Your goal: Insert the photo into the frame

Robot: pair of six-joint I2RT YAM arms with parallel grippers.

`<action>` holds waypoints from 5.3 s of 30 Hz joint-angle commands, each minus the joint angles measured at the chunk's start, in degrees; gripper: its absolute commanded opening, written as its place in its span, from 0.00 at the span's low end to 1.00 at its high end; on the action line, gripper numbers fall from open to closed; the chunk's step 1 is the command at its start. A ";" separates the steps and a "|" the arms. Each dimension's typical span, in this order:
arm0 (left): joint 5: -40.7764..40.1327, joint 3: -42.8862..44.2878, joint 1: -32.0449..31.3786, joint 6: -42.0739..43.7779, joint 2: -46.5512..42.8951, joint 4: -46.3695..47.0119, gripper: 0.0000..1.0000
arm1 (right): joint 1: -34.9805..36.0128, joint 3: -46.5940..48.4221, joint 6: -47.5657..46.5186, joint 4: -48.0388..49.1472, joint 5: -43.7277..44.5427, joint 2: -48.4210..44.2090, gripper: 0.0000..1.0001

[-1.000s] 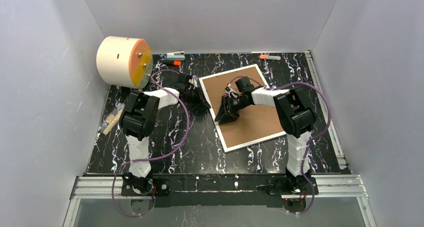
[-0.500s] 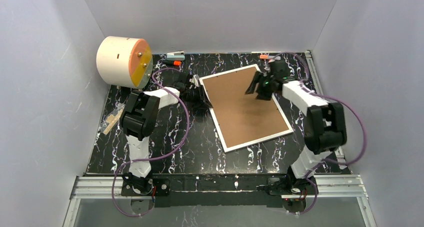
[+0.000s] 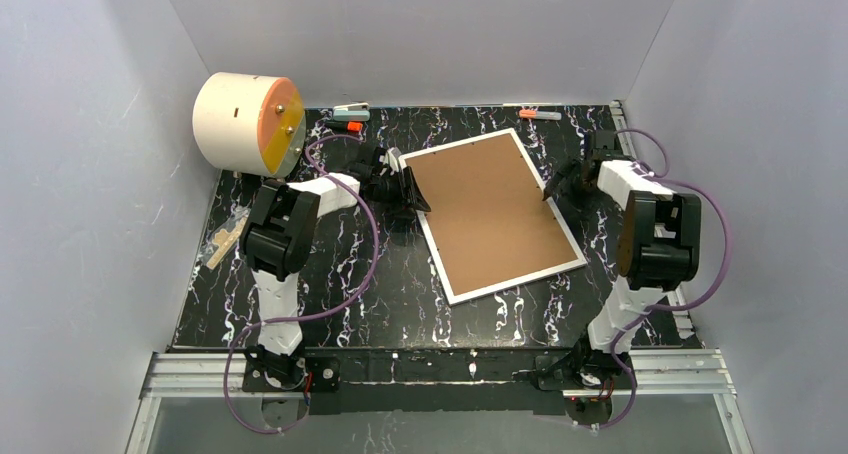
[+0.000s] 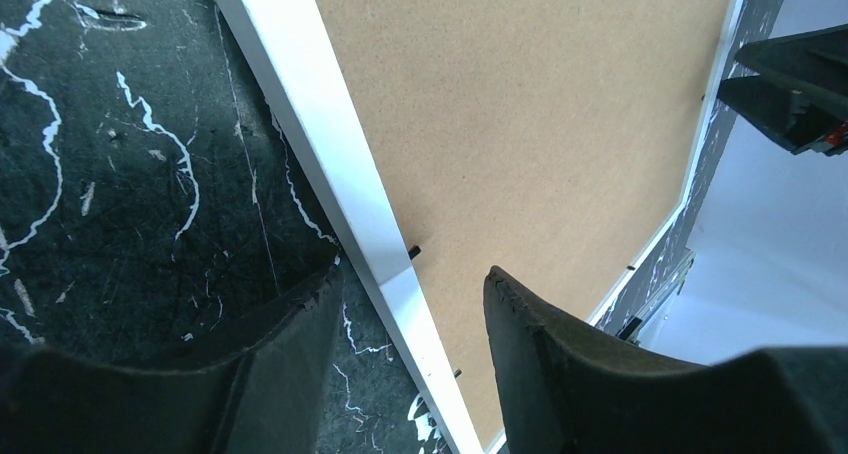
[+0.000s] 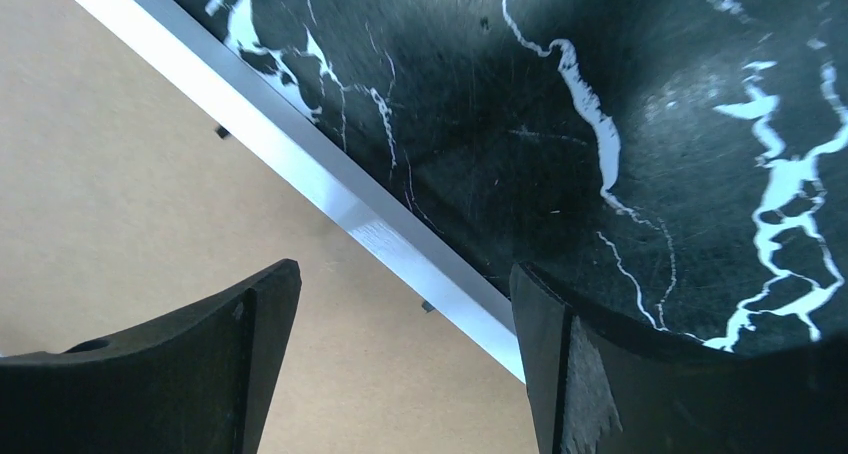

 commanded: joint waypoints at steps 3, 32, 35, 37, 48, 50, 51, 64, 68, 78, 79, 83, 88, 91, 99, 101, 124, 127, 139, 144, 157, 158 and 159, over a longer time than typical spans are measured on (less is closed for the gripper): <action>-8.62 -1.01 0.57 3.00 5.37 -6.00 0.55 | 0.31 -0.54 -2.31 -2.68 -4.56 1.88 0.86; -2.46 12.02 1.99 15.03 13.27 -11.24 0.49 | 34.65 -22.98 4.47 17.83 -31.11 -7.30 0.80; -1.05 12.06 2.02 14.97 13.44 -10.55 0.49 | 36.83 -18.59 4.15 18.22 -30.95 -4.62 0.80; -3.08 12.66 2.26 14.95 12.71 -11.08 0.49 | 37.33 -15.05 3.87 12.90 -26.27 -4.20 0.80; -5.87 16.58 9.11 14.08 1.75 -16.74 0.70 | 37.37 -7.93 -5.33 -4.75 -13.77 -17.21 0.84; -6.79 14.66 10.09 14.40 -1.31 -17.45 0.70 | 37.38 -4.08 -5.97 -2.41 -15.61 -14.21 0.81; -7.57 13.43 10.55 14.50 -2.94 -17.84 0.70 | 37.39 -1.86 -6.20 -0.91 -17.59 -11.92 0.79; -21.10 -16.27 16.43 8.83 -30.37 -17.88 0.69 | 47.78 33.14 -2.85 4.70 -40.04 22.61 0.33; -19.64 -21.00 17.54 7.42 -31.21 -16.90 0.59 | 49.50 38.43 -2.79 4.94 -43.45 27.80 0.32; -15.04 -27.14 18.19 5.37 -27.95 -8.53 0.40 | 50.75 41.43 0.90 9.65 -45.42 34.16 0.35; -14.59 -27.53 18.23 5.48 -27.68 -8.17 0.37 | 50.75 41.15 1.33 10.43 -45.41 34.58 0.35; -14.97 -29.20 18.41 6.10 -27.59 -8.12 0.30 | 50.73 40.87 2.51 13.01 -44.33 35.80 0.33; -15.03 -30.90 18.67 6.51 -26.92 -7.81 0.25 | 50.75 40.35 2.86 15.23 -42.11 36.22 0.31; -15.23 -31.43 18.81 6.59 -26.55 -7.69 0.23 | 50.33 41.02 2.86 14.66 -40.76 37.39 0.30; -16.05 -32.06 19.10 7.39 -25.68 -8.39 0.20 | 49.07 40.59 2.15 10.21 -36.83 38.89 0.37; -16.15 -31.91 19.20 7.47 -25.45 -8.68 0.20 | 48.62 39.81 2.11 9.78 -35.85 38.98 0.41; -18.32 -30.94 20.59 8.19 -22.20 -9.97 0.15 | 45.71 38.22 -1.36 1.94 -25.71 42.77 0.57; -18.38 -30.94 20.76 8.19 -21.92 -10.05 0.15 | 45.14 37.81 -1.27 1.69 -24.38 43.13 0.57; -18.47 -30.86 20.99 8.19 -21.56 -10.48 0.14 | 44.08 36.25 0.01 0.42 -18.55 43.99 0.57; -18.53 -30.86 21.05 8.19 -21.56 -10.56 0.14 | 42.85 35.11 1.10 1.27 -18.75 43.86 0.56; -10.65 -29.52 21.05 8.63 -22.99 -8.10 0.27 | 43.01 26.32 -2.65 8.04 -23.37 27.87 0.47; -8.49 -29.35 21.06 8.89 -23.40 -7.43 0.32 | 43.09 23.81 -2.94 9.37 -24.63 23.82 0.45; -6.54 -29.16 21.05 9.15 -23.82 -6.88 0.38 | 43.24 21.40 -3.44 10.80 -26.23 21.22 0.43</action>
